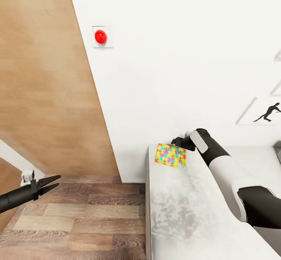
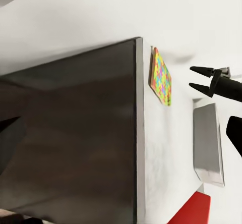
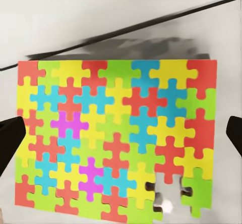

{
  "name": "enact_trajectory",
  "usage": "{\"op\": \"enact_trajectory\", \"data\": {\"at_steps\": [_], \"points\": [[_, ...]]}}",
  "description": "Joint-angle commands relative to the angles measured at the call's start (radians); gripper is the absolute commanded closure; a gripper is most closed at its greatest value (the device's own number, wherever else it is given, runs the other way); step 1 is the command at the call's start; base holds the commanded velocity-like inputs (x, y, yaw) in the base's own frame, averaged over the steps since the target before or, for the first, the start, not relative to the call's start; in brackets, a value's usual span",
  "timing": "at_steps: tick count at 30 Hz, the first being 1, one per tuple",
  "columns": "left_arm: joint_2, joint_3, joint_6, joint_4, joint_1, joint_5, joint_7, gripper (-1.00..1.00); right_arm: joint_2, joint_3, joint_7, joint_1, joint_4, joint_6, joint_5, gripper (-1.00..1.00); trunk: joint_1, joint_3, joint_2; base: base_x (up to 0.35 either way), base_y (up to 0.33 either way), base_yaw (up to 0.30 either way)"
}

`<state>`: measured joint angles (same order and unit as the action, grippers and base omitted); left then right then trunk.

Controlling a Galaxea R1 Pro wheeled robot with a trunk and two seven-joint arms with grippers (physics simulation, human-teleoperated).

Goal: Put all the toys in the child's room - the three board games (two on the bed and one on the table), the two jigsaw puzzles on the table, and the tennis ball on the table - inside the toy box on the table in the child's room.

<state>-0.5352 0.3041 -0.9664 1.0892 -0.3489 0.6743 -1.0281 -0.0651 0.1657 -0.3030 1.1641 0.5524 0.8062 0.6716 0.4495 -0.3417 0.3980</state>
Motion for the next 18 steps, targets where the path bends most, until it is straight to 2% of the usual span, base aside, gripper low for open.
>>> {"op": "enact_trajectory", "data": {"at_steps": [1,10,18], "points": [[0.000,0.000,-0.005,0.000,-0.001,0.000,-0.003,-1.00,-0.003,0.008,-0.008,0.000,0.001,0.002,0.011,-1.00,0.000,-0.003,0.002,0.000,0.000,0.069],[0.000,0.000,-0.005,0.000,-0.001,0.000,-0.003,-1.00,-0.018,0.008,0.042,-0.003,0.000,-0.003,0.010,-1.00,0.000,-0.018,0.002,0.000,0.000,0.069],[0.000,0.000,-0.005,0.000,-0.001,-0.001,-0.003,-1.00,-0.020,0.008,0.048,-0.003,0.000,-0.005,0.010,-1.00,0.000,-0.031,0.002,0.000,0.000,0.069]]}}
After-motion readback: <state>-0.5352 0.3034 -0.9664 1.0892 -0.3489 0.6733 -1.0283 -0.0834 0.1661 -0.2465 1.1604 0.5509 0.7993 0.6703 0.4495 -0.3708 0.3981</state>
